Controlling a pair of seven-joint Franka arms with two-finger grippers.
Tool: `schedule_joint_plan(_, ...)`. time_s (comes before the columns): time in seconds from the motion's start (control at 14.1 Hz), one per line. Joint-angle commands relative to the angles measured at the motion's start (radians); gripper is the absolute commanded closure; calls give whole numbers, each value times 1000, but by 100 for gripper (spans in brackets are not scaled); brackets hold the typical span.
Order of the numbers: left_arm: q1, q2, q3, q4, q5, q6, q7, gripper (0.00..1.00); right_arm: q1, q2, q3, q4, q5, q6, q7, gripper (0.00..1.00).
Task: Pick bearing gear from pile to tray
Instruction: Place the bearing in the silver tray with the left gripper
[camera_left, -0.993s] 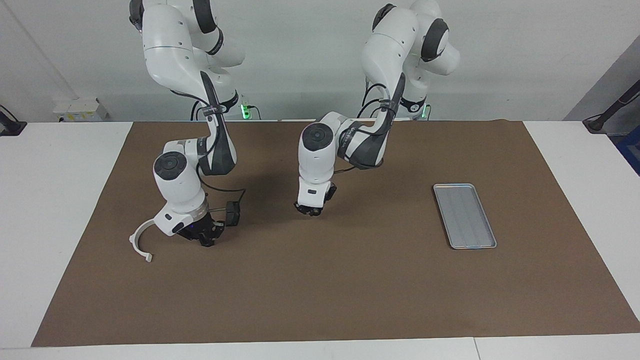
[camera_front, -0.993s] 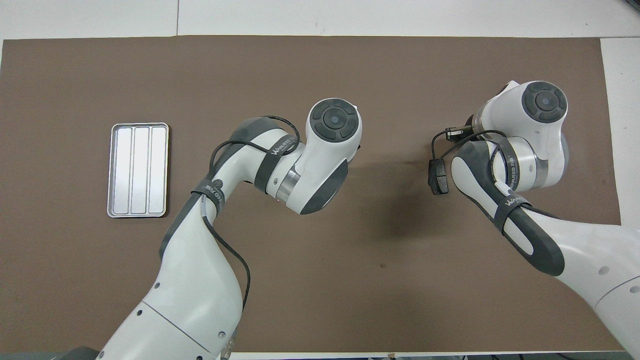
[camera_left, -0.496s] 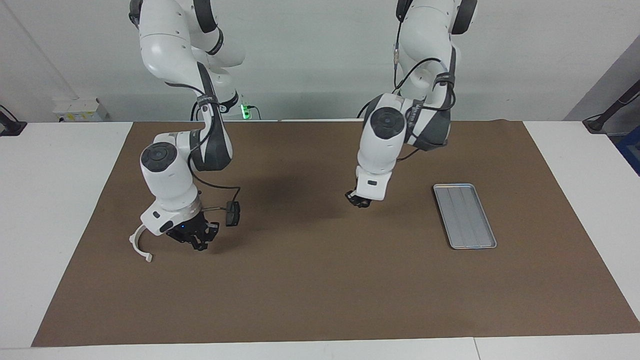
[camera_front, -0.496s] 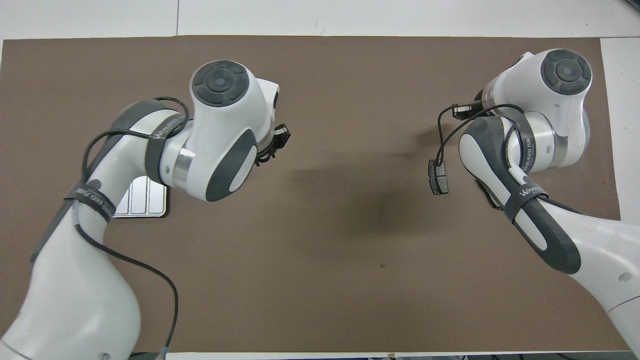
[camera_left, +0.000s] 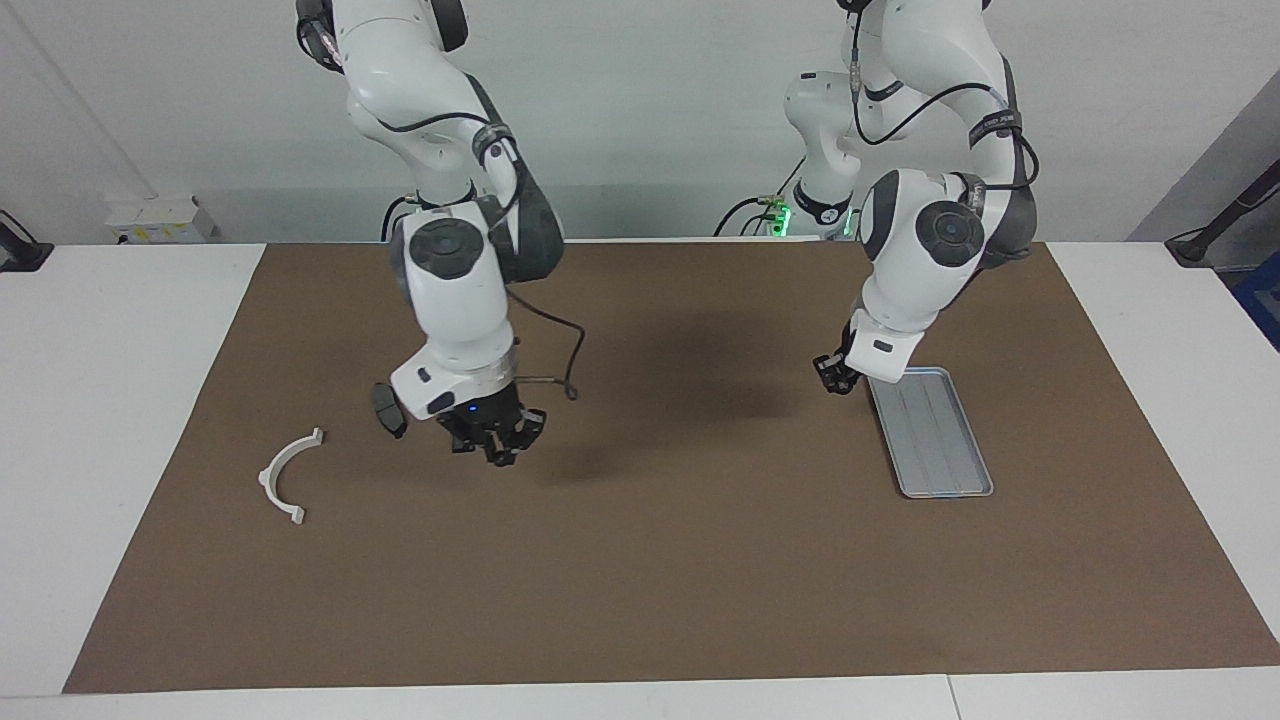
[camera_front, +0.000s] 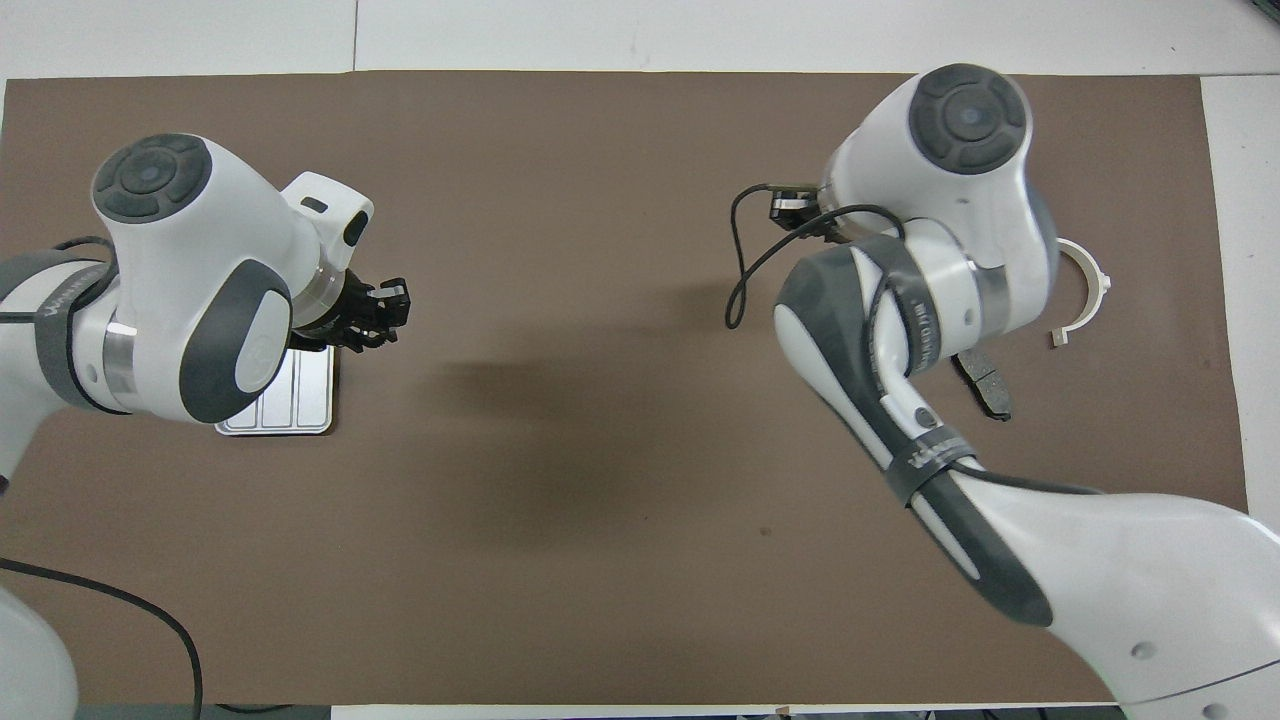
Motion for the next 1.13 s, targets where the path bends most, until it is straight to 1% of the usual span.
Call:
schedule_joint_plan(0.0,86,-36,-12,-86,10,90,138,100,98,-23,-3,-27,8,-20,164,100)
schedule_joint_plan(0.21,154,-65,-10,-193,10,197,261,100,178,-23,-3,-84,8,37,290,100)
schedule_joint_plan(0.35,183,-69,-10,-242,11,235,306,100,212,-16,-3,-154,8,122,323,100)
schedule_joint_plan(0.5,194,-76,2,-259,11,230,306,100,229,1,-3,-216,8,210,334,100)
schedule_joint_plan(0.71,223,-81,1,-296,11,241,313,100,230,18,-3,-233,8,230,334,100)
schedule_joint_plan(0.85,223,-81,1,-302,11,244,326,100,230,20,-3,-239,8,244,332,100)
schedule_joint_plan(1.06,212,-75,1,-309,11,268,317,100,229,23,-3,-277,8,308,331,100)
